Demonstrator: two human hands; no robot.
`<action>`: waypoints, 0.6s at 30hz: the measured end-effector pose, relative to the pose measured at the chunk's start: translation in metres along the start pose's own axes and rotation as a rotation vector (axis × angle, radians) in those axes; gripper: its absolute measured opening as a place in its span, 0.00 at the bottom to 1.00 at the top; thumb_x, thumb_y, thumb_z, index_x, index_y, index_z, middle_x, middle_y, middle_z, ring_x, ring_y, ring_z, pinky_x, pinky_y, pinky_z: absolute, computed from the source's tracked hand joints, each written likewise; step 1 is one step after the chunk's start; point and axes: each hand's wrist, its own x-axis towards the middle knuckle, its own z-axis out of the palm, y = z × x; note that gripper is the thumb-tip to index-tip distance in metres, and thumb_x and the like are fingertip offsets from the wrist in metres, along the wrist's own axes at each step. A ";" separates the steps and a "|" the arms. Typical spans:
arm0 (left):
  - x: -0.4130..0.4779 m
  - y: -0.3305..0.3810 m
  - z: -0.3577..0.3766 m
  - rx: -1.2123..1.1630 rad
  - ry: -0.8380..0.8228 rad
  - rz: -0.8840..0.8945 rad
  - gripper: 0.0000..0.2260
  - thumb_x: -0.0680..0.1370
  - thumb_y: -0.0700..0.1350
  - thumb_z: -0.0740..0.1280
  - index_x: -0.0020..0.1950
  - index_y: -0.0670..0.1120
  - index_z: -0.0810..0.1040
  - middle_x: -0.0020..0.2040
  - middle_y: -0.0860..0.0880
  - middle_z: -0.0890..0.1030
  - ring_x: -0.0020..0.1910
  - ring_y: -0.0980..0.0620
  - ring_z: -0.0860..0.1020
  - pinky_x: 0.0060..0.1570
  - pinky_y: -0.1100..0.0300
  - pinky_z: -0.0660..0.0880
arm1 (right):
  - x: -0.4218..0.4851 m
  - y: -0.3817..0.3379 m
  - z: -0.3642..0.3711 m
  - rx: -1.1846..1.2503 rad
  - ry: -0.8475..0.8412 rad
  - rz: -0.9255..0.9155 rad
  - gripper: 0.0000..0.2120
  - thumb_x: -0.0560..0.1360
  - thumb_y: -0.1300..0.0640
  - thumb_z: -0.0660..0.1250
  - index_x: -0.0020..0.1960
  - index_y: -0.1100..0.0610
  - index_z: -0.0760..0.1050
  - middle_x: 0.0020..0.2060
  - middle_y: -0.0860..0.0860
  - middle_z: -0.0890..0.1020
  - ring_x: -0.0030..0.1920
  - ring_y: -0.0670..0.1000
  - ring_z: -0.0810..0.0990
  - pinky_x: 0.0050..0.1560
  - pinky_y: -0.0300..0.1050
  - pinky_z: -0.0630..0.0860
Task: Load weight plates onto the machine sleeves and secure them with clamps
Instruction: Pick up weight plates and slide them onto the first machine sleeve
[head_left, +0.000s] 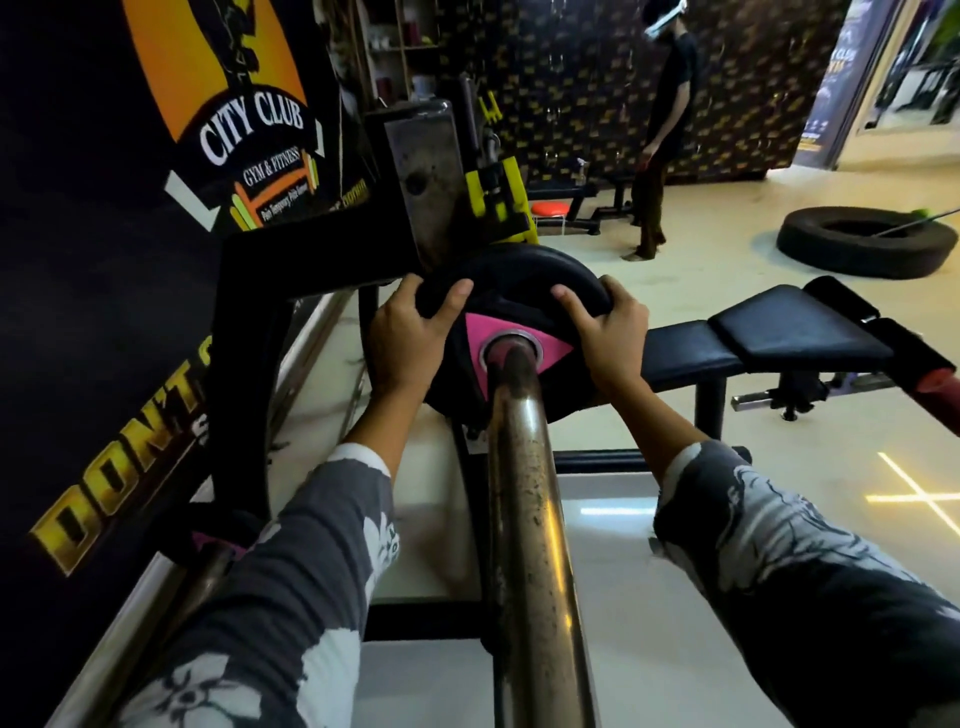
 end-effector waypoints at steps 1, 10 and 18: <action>-0.003 0.004 -0.006 0.026 -0.020 0.015 0.27 0.72 0.67 0.59 0.49 0.44 0.75 0.45 0.43 0.82 0.47 0.41 0.78 0.42 0.53 0.72 | -0.003 -0.003 -0.002 -0.012 -0.028 -0.006 0.20 0.70 0.41 0.68 0.48 0.58 0.76 0.39 0.50 0.80 0.40 0.48 0.78 0.43 0.47 0.77; -0.099 0.032 -0.081 0.188 -0.210 0.280 0.20 0.78 0.51 0.63 0.65 0.39 0.72 0.62 0.40 0.77 0.62 0.42 0.74 0.61 0.50 0.69 | -0.127 -0.037 -0.052 -0.255 -0.173 -0.099 0.20 0.77 0.50 0.61 0.66 0.59 0.66 0.63 0.58 0.71 0.63 0.56 0.70 0.63 0.48 0.68; -0.208 0.058 -0.147 0.104 -0.359 0.292 0.16 0.80 0.48 0.61 0.63 0.40 0.73 0.60 0.41 0.78 0.60 0.42 0.75 0.59 0.51 0.70 | -0.249 -0.082 -0.120 -0.409 -0.270 -0.003 0.25 0.77 0.43 0.58 0.67 0.58 0.66 0.65 0.55 0.71 0.66 0.54 0.68 0.67 0.49 0.65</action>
